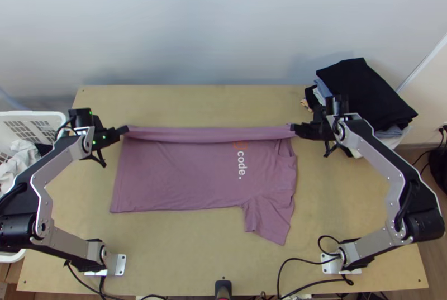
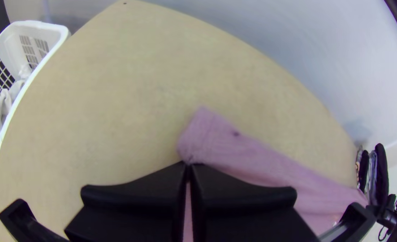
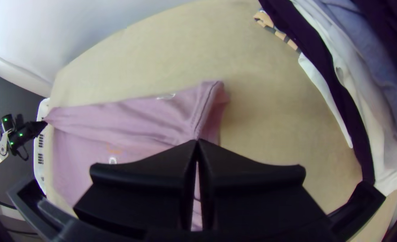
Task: Fold the t-shirt
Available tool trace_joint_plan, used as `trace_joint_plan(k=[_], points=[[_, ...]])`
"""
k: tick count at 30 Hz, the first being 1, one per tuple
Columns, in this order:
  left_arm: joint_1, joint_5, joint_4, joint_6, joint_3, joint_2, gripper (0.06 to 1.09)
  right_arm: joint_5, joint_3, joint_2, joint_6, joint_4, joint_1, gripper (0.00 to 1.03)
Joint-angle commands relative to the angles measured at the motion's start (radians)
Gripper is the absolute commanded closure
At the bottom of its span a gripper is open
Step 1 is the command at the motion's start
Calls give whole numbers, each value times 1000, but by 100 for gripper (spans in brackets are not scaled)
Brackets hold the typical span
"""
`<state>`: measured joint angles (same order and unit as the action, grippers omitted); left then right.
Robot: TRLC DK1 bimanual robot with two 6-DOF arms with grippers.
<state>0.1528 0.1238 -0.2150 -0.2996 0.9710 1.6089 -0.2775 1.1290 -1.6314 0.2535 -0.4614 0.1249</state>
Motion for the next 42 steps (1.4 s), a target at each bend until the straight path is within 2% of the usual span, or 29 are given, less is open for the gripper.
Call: trace_joint_plan(k=[1, 8, 9, 10, 12, 13, 18, 20, 22, 25, 30, 33, 37, 42], points=[[1, 8, 23, -18, -60, -29, 105, 8, -66, 36, -3, 10, 9, 100], [-1, 5, 28, -29, -104, -44, 103, 23, -156, 44, 6, 90, 15, 100], [-1, 4, 26, -26, -109, -47, 97, 23, -160, 44, 6, 90, 16, 100], [-4, 2, 23, -18, -112, -52, 83, 23, -158, 39, 9, 90, 16, 96], [-7, 2, 3, 4, -112, -70, 47, 23, -158, 36, 16, 87, 16, 76], [-12, 2, -18, 16, -110, -81, 37, 24, -160, 39, 16, 84, 13, 70], [-7, 2, -20, 43, -129, -198, 26, 32, -204, 123, 67, 24, -18, 16], [4, 2, -49, 43, -114, -239, 26, 31, -209, 168, 69, -34, -22, 8], [24, 4, -83, 43, -100, -282, 26, 31, -224, 235, 70, -86, -21, 5], [47, 5, -141, 54, -89, -342, 26, 29, -235, 326, 122, -192, -10, 4], [64, 8, -202, 74, -106, -417, 26, 21, -304, 427, 127, -315, 36, 5], [71, 8, -211, 77, -120, -445, 26, 3, -348, 439, 127, -367, 42, 13], [71, 10, -224, 76, -129, -471, 26, -37, -396, 427, 162, -398, 91, 15], [70, 10, -230, 76, -143, -494, 26, -38, -431, 397, 176, -399, 165, 18]])
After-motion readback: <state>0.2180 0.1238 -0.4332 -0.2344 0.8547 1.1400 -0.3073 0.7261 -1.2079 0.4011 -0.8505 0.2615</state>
